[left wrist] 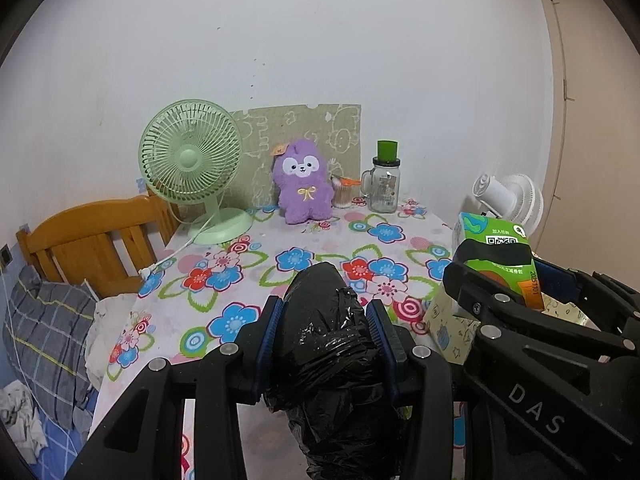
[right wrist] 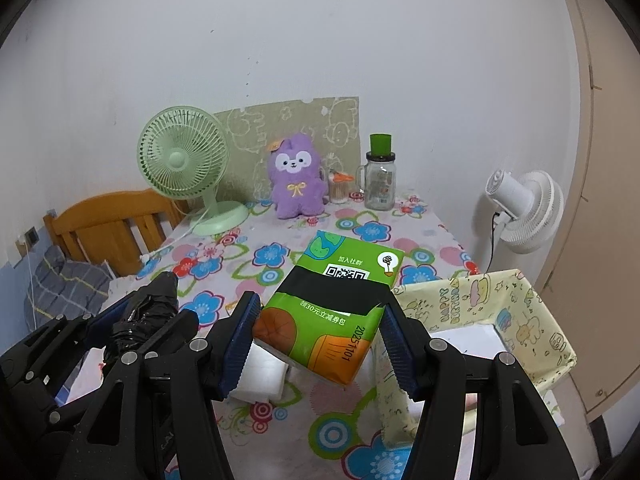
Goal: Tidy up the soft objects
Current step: 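Carry the black bundle in the left tool while the right tool carries the tissue pack to the yellow box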
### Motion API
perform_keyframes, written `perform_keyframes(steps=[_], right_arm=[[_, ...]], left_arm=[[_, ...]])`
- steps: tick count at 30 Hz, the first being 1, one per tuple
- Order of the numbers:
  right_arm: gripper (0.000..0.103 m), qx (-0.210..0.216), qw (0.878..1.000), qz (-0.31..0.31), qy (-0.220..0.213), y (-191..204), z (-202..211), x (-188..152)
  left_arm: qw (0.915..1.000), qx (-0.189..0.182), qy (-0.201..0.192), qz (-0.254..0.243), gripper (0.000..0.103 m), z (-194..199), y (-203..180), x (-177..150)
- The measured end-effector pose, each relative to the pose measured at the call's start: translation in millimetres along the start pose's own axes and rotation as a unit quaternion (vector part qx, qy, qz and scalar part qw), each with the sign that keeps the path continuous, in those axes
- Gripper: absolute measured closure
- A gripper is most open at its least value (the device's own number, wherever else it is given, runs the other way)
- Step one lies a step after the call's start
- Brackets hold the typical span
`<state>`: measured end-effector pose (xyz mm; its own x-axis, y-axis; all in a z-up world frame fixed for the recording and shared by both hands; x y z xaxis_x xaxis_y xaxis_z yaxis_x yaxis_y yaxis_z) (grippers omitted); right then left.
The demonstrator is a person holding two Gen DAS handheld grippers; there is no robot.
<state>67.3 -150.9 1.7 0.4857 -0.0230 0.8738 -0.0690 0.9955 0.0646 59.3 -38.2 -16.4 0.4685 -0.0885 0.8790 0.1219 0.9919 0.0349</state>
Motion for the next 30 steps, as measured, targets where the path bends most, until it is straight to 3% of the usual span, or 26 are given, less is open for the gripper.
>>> perform_keyframes(steps=[30], right_arm=[[0.040, -0.041, 0.999, -0.027, 0.005, -97, -16, 9]], left_arm=[[0.9980, -0.055, 0.010, -0.028, 0.059, -42, -90, 21]])
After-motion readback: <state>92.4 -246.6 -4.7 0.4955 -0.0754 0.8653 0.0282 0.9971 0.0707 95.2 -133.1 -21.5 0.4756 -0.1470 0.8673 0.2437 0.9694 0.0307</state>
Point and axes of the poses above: each gripper's, at about its wrist camera, not at the fingertips, and z roughly against the way its jaws point, y to its left, x to its top, the point moved 3 cm from there along -z, roughly the way its jaws point, and after that the axes turned 3 degrees about -y, right-handed, at the moved point
